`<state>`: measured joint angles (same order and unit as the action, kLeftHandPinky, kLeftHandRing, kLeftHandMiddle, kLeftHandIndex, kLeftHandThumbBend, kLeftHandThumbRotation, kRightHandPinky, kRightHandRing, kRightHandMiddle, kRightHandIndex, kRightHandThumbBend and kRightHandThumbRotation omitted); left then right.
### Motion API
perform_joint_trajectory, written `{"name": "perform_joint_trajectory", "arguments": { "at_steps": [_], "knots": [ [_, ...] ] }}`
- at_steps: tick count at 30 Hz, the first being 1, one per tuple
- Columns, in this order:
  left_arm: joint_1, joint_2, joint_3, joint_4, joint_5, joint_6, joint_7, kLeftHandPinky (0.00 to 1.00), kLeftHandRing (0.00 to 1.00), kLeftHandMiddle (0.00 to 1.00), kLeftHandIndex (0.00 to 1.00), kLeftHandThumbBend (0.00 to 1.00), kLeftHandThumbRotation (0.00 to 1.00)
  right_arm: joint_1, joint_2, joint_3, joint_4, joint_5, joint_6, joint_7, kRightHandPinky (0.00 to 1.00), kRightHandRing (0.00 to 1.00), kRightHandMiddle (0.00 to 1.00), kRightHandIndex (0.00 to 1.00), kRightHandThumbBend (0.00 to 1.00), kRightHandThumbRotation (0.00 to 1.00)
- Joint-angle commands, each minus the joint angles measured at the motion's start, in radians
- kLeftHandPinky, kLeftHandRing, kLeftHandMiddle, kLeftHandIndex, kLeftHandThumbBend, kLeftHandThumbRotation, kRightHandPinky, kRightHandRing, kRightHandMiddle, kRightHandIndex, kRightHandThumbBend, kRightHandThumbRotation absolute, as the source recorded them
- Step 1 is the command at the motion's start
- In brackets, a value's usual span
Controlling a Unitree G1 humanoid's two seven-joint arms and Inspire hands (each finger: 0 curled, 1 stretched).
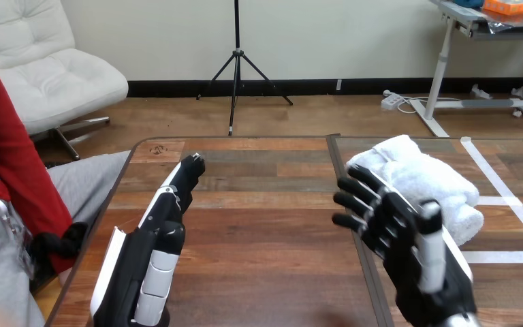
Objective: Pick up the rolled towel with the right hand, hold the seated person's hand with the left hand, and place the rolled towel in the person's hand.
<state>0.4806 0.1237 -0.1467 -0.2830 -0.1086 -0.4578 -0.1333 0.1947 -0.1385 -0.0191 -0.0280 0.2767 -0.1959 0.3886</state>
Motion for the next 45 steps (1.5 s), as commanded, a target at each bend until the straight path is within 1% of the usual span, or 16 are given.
{"name": "perform_joint_trajectory", "arguments": {
  "at_steps": [1, 3, 6, 10, 15, 18, 21, 24, 27, 31, 33, 36, 38, 40, 42, 45],
  "knots": [
    [-0.083, -0.02, 0.002, -0.022, -0.005, 0.002, -0.008, 1.0, 0.98, 0.94, 0.91, 0.81, 1.0, -0.249, -0.044, -0.017, 0.098, -0.045, 0.016, -0.006, 0.86, 0.92, 0.9, 0.91, 1.0, 1.0],
    [-0.084, -0.021, 0.002, -0.023, -0.003, 0.003, -0.008, 1.0, 0.98, 0.94, 0.91, 0.81, 1.0, -0.276, -0.048, -0.018, 0.12, -0.054, 0.018, -0.008, 0.87, 0.92, 0.91, 0.92, 1.0, 1.0],
    [-0.085, -0.023, 0.002, -0.023, -0.003, 0.004, -0.007, 1.0, 0.98, 0.94, 0.91, 0.81, 1.0, -0.331, -0.062, -0.02, 0.174, -0.075, 0.01, -0.008, 0.88, 0.93, 0.92, 0.93, 1.0, 1.0],
    [-0.085, -0.025, 0.003, -0.024, -0.002, 0.006, -0.005, 1.0, 0.97, 0.93, 0.91, 0.81, 1.0, -0.409, -0.078, -0.025, 0.256, -0.108, -0.004, -0.021, 0.89, 0.93, 0.93, 0.94, 1.0, 1.0],
    [-0.088, -0.026, 0.005, -0.019, 0.003, 0.0, -0.003, 1.0, 0.97, 0.93, 0.91, 0.82, 1.0, -0.486, -0.093, -0.031, 0.34, -0.14, -0.021, -0.035, 0.87, 0.92, 0.93, 0.93, 1.0, 1.0],
    [-0.086, -0.025, 0.007, -0.02, 0.003, -0.001, -0.002, 1.0, 0.97, 0.93, 0.9, 0.82, 1.0, -0.531, -0.103, -0.034, 0.381, -0.152, -0.018, -0.044, 0.86, 0.91, 0.92, 0.93, 1.0, 1.0],
    [-0.088, -0.028, 0.009, -0.016, 0.006, -0.006, 0.001, 1.0, 0.96, 0.92, 0.9, 0.83, 1.0, -0.576, -0.113, -0.039, 0.437, -0.162, -0.042, -0.045, 0.85, 0.91, 0.93, 0.93, 1.0, 1.0],
    [-0.086, -0.029, 0.01, -0.018, 0.004, -0.005, 0.003, 0.99, 0.95, 0.92, 0.9, 0.83, 1.0, -0.62, -0.121, -0.043, 0.484, -0.174, -0.052, -0.059, 0.84, 0.92, 0.93, 0.93, 1.0, 1.0],
    [-0.086, -0.028, 0.011, -0.02, 0.005, -0.003, 0.004, 0.99, 0.95, 0.92, 0.9, 0.83, 1.0, -0.664, -0.133, -0.046, 0.547, -0.189, -0.081, -0.07, 0.83, 0.91, 0.92, 0.93, 1.0, 1.0],
    [-0.085, -0.026, 0.012, -0.021, 0.002, -0.003, 0.002, 0.99, 0.95, 0.91, 0.9, 0.83, 1.0, -0.72, -0.15, -0.049, 0.611, -0.203, -0.1, -0.084, 0.82, 0.91, 0.92, 0.93, 1.0, 1.0],
    [-0.086, -0.027, 0.013, -0.021, 0.003, -0.002, 0.004, 0.99, 0.95, 0.92, 0.9, 0.84, 1.0, -0.74, -0.157, -0.049, 0.635, -0.208, -0.107, -0.086, 0.83, 0.91, 0.92, 0.93, 1.0, 1.0],
    [-0.087, -0.027, 0.013, -0.019, 0.0, -0.005, 0.002, 0.99, 0.95, 0.92, 0.9, 0.84, 1.0, -0.775, -0.169, -0.051, 0.679, -0.214, -0.135, -0.089, 0.84, 0.92, 0.93, 0.94, 1.0, 1.0],
    [-0.088, -0.027, 0.015, -0.019, -0.001, -0.006, 0.002, 0.99, 0.95, 0.92, 0.9, 0.84, 1.0, -0.844, -0.193, -0.053, 0.756, -0.238, -0.176, -0.12, 0.85, 0.93, 0.93, 0.95, 1.0, 1.0],
    [-0.087, -0.027, 0.016, -0.019, 0.001, -0.008, 0.004, 0.99, 0.95, 0.92, 0.9, 0.84, 1.0, -0.885, -0.206, -0.056, 0.8, -0.247, -0.198, -0.131, 0.86, 0.93, 0.94, 0.95, 1.0, 1.0],
    [-0.088, -0.028, 0.017, -0.018, 0.005, -0.009, 0.006, 0.99, 0.95, 0.92, 0.9, 0.84, 1.0, -0.903, -0.21, -0.059, 0.824, -0.247, -0.209, -0.13, 0.87, 0.94, 0.94, 0.95, 1.0, 1.0],
    [-0.09, -0.029, 0.017, -0.017, 0.004, -0.007, 0.006, 0.99, 0.95, 0.92, 0.9, 0.85, 1.0, -0.935, -0.223, -0.053, 0.865, -0.277, -0.239, -0.167, 0.88, 0.94, 0.94, 0.95, 1.0, 1.0]
  ]
}}
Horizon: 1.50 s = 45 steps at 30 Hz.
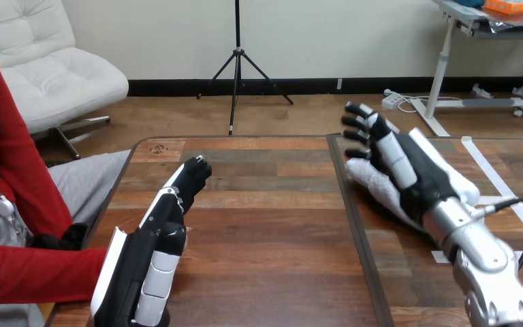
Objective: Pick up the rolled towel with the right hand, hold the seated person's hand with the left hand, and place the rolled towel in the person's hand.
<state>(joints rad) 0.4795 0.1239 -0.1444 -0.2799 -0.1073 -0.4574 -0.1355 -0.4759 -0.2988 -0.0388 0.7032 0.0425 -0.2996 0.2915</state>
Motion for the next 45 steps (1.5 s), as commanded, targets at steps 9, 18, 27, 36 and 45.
{"name": "perform_joint_trajectory", "arguments": {
  "at_steps": [9, 18, 27, 36, 45],
  "knots": [
    [-0.094, -0.026, 0.016, -0.011, -0.005, -0.014, 0.002, 0.99, 0.94, 0.91, 0.9, 0.83, 1.0, -0.341, -0.112, -0.01, 0.225, -0.131, -0.164, -0.158, 0.86, 0.92, 0.93, 0.94, 1.0, 1.0],
    [-0.097, -0.026, 0.015, -0.007, -0.015, -0.011, -0.004, 0.98, 0.94, 0.91, 0.9, 0.82, 1.0, -0.409, -0.154, 0.014, 0.3, -0.207, -0.142, -0.213, 0.86, 0.92, 0.93, 0.94, 1.0, 0.99],
    [-0.101, -0.026, 0.015, 0.0, -0.012, -0.018, -0.005, 0.97, 0.94, 0.91, 0.89, 0.82, 1.0, -0.465, -0.178, 0.018, 0.38, -0.245, -0.121, -0.235, 0.87, 0.92, 0.92, 0.92, 1.0, 0.94],
    [-0.096, -0.03, 0.014, -0.004, -0.01, -0.015, -0.001, 0.96, 0.93, 0.9, 0.89, 0.82, 1.0, -0.508, -0.195, 0.023, 0.43, -0.272, -0.078, -0.247, 0.83, 0.93, 0.95, 0.94, 1.0, 0.86],
    [-0.089, -0.024, 0.014, -0.013, -0.018, -0.009, -0.008, 0.96, 0.93, 0.9, 0.89, 0.81, 1.0, -0.537, -0.203, 0.012, 0.464, -0.272, -0.029, -0.24, 0.86, 0.98, 0.99, 0.98, 1.0, 0.74]
  ]
}}
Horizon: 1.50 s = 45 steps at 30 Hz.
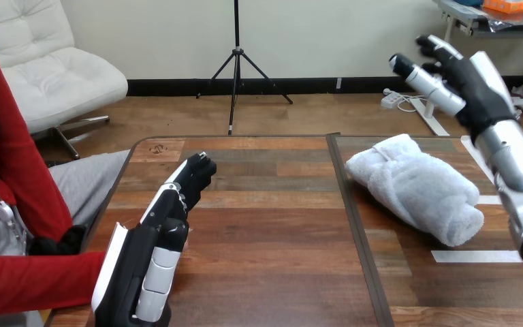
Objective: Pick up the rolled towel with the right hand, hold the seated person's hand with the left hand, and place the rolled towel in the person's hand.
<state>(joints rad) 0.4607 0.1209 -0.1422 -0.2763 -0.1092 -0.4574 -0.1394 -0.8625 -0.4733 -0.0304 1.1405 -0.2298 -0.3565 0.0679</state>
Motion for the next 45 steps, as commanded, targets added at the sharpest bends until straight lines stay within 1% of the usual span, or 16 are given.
{"name": "perform_joint_trajectory", "arguments": {
  "at_steps": [1, 3, 8, 13, 16, 17, 18, 22, 24, 27, 30, 33, 34, 36, 38, 45],
  "knots": [
    [-0.07, -0.022, 0.013, -0.017, -0.012, -0.01, -0.002, 0.96, 0.93, 0.91, 0.89, 0.81, 1.0, -0.156, -0.03, -0.003, 0.034, 0.007, 0.037, -0.008, 0.86, 0.98, 0.99, 0.99, 1.0, 0.74],
    [-0.07, -0.025, 0.015, -0.015, -0.007, -0.012, 0.002, 0.96, 0.93, 0.9, 0.89, 0.81, 1.0, -0.163, -0.03, -0.01, 0.043, 0.015, 0.044, 0.0, 0.89, 0.99, 1.0, 0.99, 1.0, 0.69],
    [-0.067, -0.023, 0.017, -0.013, -0.006, -0.016, 0.002, 0.96, 0.93, 0.9, 0.89, 0.82, 1.0, -0.179, -0.038, 0.004, 0.064, -0.005, 0.088, -0.012, 0.93, 1.0, 1.0, 1.0, 1.0, 0.62],
    [-0.064, -0.023, 0.017, -0.012, -0.012, -0.017, -0.001, 0.96, 0.93, 0.9, 0.89, 0.82, 1.0, -0.187, -0.044, 0.005, 0.082, -0.008, 0.11, -0.009, 0.93, 1.0, 1.0, 1.0, 1.0, 0.57],
    [-0.064, -0.024, 0.018, -0.01, -0.011, -0.022, 0.0, 0.96, 0.93, 0.9, 0.89, 0.82, 1.0, -0.186, -0.044, 0.009, 0.083, -0.012, 0.119, -0.013, 0.9, 1.0, 1.0, 1.0, 1.0, 0.54],
    [-0.065, -0.024, 0.018, -0.009, -0.011, -0.023, 0.0, 0.96, 0.93, 0.9, 0.89, 0.82, 1.0, -0.186, -0.045, 0.012, 0.086, -0.015, 0.121, -0.013, 0.88, 1.0, 1.0, 1.0, 1.0, 0.53],
    [-0.065, -0.025, 0.018, -0.008, -0.011, -0.025, -0.001, 0.96, 0.93, 0.9, 0.89, 0.81, 1.0, -0.186, -0.046, 0.014, 0.088, -0.017, 0.122, -0.013, 0.82, 1.0, 1.0, 1.0, 1.0, 0.5],
    [-0.063, -0.024, 0.017, -0.011, -0.017, -0.019, -0.003, 0.96, 0.93, 0.9, 0.9, 0.82, 1.0, -0.177, -0.051, 0.036, 0.086, -0.041, 0.119, -0.026, 0.77, 1.0, 1.0, 1.0, 1.0, 0.47],
    [-0.063, -0.025, 0.017, -0.009, -0.013, -0.023, -0.002, 0.96, 0.93, 0.91, 0.9, 0.83, 1.0, -0.174, -0.055, 0.041, 0.09, -0.045, 0.117, -0.022, 0.78, 1.0, 1.0, 1.0, 1.0, 0.45],
    [-0.061, -0.024, 0.018, -0.014, -0.008, -0.019, 0.0, 0.96, 0.93, 0.91, 0.9, 0.84, 1.0, -0.172, -0.061, 0.063, 0.095, -0.071, 0.116, -0.039, 0.81, 1.0, 1.0, 1.0, 1.0, 0.41],
    [-0.063, -0.027, 0.018, -0.009, -0.006, -0.025, 0.002, 0.95, 0.93, 0.91, 0.9, 0.84, 1.0, -0.164, -0.062, 0.059, 0.104, -0.069, 0.109, -0.03, 0.82, 1.0, 1.0, 1.0, 1.0, 0.37],
    [-0.065, -0.029, 0.018, -0.006, -0.003, -0.028, 0.005, 0.95, 0.92, 0.9, 0.9, 0.84, 1.0, -0.162, -0.063, 0.063, 0.109, -0.073, 0.121, -0.025, 0.83, 1.0, 1.0, 1.0, 1.0, 0.34],
    [-0.065, -0.029, 0.017, -0.006, -0.002, -0.029, 0.005, 0.95, 0.92, 0.9, 0.9, 0.84, 1.0, -0.161, -0.065, 0.07, 0.111, -0.079, 0.125, -0.023, 0.83, 1.0, 1.0, 1.0, 1.0, 0.33],
    [-0.066, -0.029, 0.017, -0.006, -0.002, -0.03, 0.004, 0.94, 0.92, 0.9, 0.9, 0.83, 1.0, -0.152, -0.07, 0.088, 0.126, -0.098, 0.132, -0.024, 0.83, 1.0, 1.0, 1.0, 1.0, 0.27],
    [-0.067, -0.028, 0.017, -0.005, -0.002, -0.031, 0.003, 0.94, 0.92, 0.9, 0.9, 0.83, 1.0, -0.143, -0.073, 0.101, 0.142, -0.114, 0.138, -0.026, 0.86, 1.0, 1.0, 1.0, 1.0, 0.27],
    [-0.067, -0.026, 0.016, -0.006, -0.011, -0.028, -0.002, 0.94, 0.92, 0.9, 0.9, 0.83, 1.0, -0.133, -0.069, 0.111, 0.16, -0.125, 0.173, -0.037, 0.89, 1.0, 1.0, 1.0, 1.0, 0.3]
  ]
}}
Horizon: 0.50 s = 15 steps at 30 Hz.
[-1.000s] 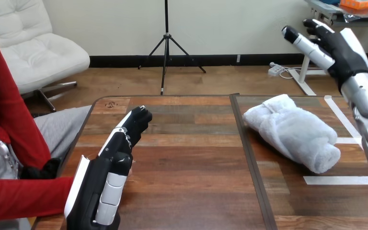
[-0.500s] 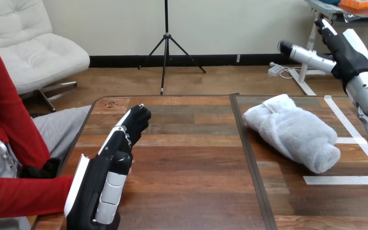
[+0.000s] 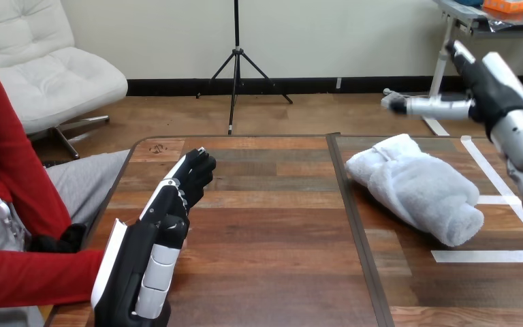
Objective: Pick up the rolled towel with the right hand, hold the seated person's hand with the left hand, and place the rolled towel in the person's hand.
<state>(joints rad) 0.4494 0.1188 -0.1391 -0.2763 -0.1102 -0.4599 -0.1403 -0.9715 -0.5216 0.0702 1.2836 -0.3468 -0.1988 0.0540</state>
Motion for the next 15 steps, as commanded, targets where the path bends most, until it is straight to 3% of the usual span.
{"name": "perform_joint_trajectory", "arguments": {
  "at_steps": [1, 9, 15],
  "knots": [
    [-0.055, -0.023, 0.013, -0.008, -0.011, -0.023, -0.002, 0.94, 0.92, 0.9, 0.9, 0.83, 1.0, -0.021, -0.02, 0.014, 0.018, -0.012, 0.019, -0.029, 0.9, 1.0, 1.0, 1.0, 1.0, 0.3],
    [-0.055, -0.023, 0.014, -0.011, -0.006, -0.02, 0.001, 0.94, 0.92, 0.9, 0.9, 0.84, 1.0, -0.013, -0.02, 0.05, 0.026, -0.046, 0.048, -0.013, 0.9, 1.0, 1.0, 1.0, 1.0, 0.36],
    [-0.052, -0.024, 0.013, -0.014, -0.004, -0.017, 0.002, 0.94, 0.92, 0.9, 0.9, 0.85, 1.0, 0.0, -0.014, 0.048, 0.031, -0.04, 0.065, 0.003, 0.92, 1.0, 1.0, 1.0, 1.0, 0.38]
  ]
}}
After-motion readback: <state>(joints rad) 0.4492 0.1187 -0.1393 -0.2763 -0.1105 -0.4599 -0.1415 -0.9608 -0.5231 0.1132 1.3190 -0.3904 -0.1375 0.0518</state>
